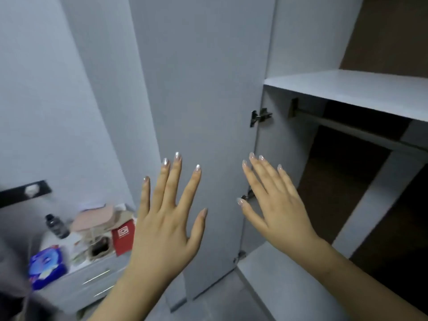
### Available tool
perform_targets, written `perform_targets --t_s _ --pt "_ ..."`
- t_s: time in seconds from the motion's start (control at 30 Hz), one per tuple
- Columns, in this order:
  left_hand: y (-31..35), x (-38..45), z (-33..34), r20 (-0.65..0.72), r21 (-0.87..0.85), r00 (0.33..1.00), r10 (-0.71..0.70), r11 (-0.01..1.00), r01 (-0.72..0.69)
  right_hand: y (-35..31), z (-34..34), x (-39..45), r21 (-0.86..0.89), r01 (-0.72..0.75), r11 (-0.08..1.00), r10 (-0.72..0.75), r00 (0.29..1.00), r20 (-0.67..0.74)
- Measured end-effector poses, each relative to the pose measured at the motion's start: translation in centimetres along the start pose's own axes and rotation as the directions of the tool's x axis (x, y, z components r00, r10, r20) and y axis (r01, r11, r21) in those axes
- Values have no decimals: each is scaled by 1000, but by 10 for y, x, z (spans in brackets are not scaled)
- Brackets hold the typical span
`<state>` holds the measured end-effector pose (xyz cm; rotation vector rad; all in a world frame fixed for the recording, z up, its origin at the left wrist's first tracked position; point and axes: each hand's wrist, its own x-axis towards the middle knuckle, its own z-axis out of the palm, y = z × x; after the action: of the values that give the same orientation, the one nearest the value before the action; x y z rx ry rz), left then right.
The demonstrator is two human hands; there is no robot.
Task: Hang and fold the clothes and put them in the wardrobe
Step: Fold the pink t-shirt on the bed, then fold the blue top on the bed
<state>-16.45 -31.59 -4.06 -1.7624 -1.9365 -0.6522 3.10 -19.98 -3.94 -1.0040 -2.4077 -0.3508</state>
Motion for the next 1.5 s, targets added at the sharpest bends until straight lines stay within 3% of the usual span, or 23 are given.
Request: perform_targets --t_s 0.13,0.27,0.6,0.67,0.83,1.0,1.1,1.27,1.4,1.5 --pt "-41 -76 -41 35 93 976 -216 973 212 -79 16 4 107 193 975 -202 976 76" --pt "-84 -152 -89 36 191 916 -400 902 387 -171 16 -1 239 360 902 -382 922 55" --pt "-174 -386 -222 -84 258 681 -727 645 720 -467 -9 -55 440 682 585 -739 671 -58" --pt "-184 -443 -251 -122 306 594 -795 539 785 -534 -16 -76 468 742 479 -807 582 -98" --pt "-188 -578 -325 -272 350 275 -922 172 921 -680 -37 -146 537 823 186 -931 322 -171" --pt "-161 -689 -367 -407 335 -40 -912 -190 923 -804 -57 -231 543 822 -173 -965 -32 -259" --pt "-139 -743 -377 -467 278 -242 -851 -401 873 -862 -70 -283 535 768 -352 -927 -209 -310" --pt "-119 -809 -385 -515 267 -438 -737 -623 735 -943 -81 -357 536 616 -578 -816 -423 -394" --pt "-105 -856 -386 -544 183 -585 -601 -766 617 -1002 -81 -421 562 499 -659 -747 -522 -412" --pt "-96 -890 -383 -529 162 -645 -551 -812 561 -1027 -80 -469 555 457 -695 -702 -596 -389"
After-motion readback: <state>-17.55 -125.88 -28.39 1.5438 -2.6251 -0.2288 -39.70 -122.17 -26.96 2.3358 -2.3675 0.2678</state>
